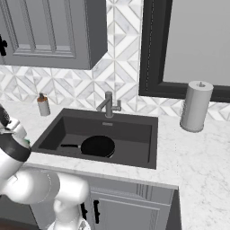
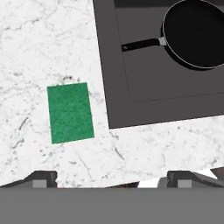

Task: Pick the pan and sponge and place them into the sink. Then turn on the water.

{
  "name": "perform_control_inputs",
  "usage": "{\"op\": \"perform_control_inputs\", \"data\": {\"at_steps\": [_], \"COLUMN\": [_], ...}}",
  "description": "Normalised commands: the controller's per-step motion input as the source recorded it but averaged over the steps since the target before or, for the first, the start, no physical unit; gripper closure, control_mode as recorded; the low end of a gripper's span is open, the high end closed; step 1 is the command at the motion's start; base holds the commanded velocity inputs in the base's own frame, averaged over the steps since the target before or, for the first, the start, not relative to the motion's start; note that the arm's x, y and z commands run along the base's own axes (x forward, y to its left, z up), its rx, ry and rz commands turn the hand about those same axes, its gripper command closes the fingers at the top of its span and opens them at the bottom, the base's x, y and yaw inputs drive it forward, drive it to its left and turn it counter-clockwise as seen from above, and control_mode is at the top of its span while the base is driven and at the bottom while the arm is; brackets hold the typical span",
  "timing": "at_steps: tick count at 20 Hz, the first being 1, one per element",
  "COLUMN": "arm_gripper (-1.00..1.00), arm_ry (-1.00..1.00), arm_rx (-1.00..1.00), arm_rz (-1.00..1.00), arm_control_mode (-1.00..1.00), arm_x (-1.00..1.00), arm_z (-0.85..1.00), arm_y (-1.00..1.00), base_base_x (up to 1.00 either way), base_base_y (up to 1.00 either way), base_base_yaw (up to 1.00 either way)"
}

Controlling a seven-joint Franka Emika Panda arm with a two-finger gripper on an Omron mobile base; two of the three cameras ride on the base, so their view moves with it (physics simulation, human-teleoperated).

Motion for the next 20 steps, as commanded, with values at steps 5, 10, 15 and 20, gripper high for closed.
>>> {"op": "perform_control_inputs", "data": {"at_steps": [5, 10, 15, 20], "arm_gripper": [-1.00, -1.00, -1.00, -1.00], "arm_ry": [0.00, 0.00, 0.00, 0.00], "arm_rx": [-0.02, 0.00, 0.00, 0.00], "arm_rz": [0.02, 0.01, 0.00, 0.00], "arm_control_mode": [-1.00, -1.00, -1.00, -1.00], "arm_x": [0.21, 0.16, 0.14, 0.23], "arm_z": [-0.25, -0.18, -0.20, -0.19], "arm_y": [0.16, 0.08, 0.03, 0.02], "base_base_x": [0.00, 0.00, 0.00, 0.00], "base_base_y": [0.00, 0.00, 0.00, 0.00], "base_base_yaw": [0.00, 0.00, 0.00, 0.00]}}
